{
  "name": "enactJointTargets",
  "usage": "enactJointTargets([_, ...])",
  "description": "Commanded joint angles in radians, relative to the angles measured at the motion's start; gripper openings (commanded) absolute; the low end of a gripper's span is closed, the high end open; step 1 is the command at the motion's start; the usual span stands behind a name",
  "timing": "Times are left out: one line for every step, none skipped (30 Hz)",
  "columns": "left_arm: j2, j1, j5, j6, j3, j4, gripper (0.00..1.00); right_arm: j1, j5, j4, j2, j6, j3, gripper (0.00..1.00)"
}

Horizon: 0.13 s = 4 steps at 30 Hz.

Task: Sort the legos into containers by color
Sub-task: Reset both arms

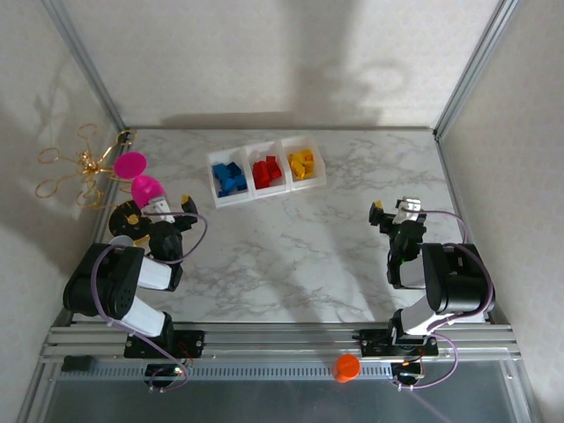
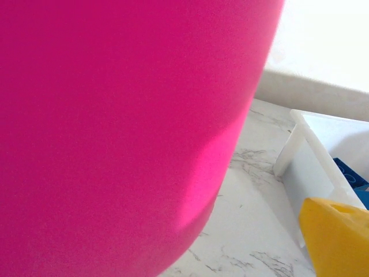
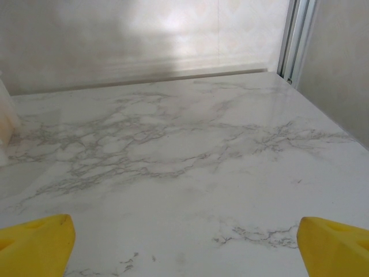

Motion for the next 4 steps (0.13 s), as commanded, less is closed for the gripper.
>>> enactJointTargets([0.006, -0.006, 0.005, 0.014, 0.012, 0.015, 1.0, 0.003, -0.014, 0.031, 0.005, -0.01, 0.02, 0.99])
enactJointTargets([0.006, -0.006, 0.005, 0.014, 0.012, 0.015, 1.0, 0.003, -0.016, 0.032, 0.005, -0.012, 0.017, 0.99])
enactJointTargets([0.006, -0.006, 0.005, 0.014, 0.012, 0.014, 1.0, 0.003, -0.016, 0.039, 0.004, -0.013, 0.014, 0.99])
enactJointTargets([0.006, -0.006, 0.005, 0.014, 0.011, 0.014, 1.0, 0.003, -0.016, 0.041, 0.004, -0.013, 0.014, 0.99])
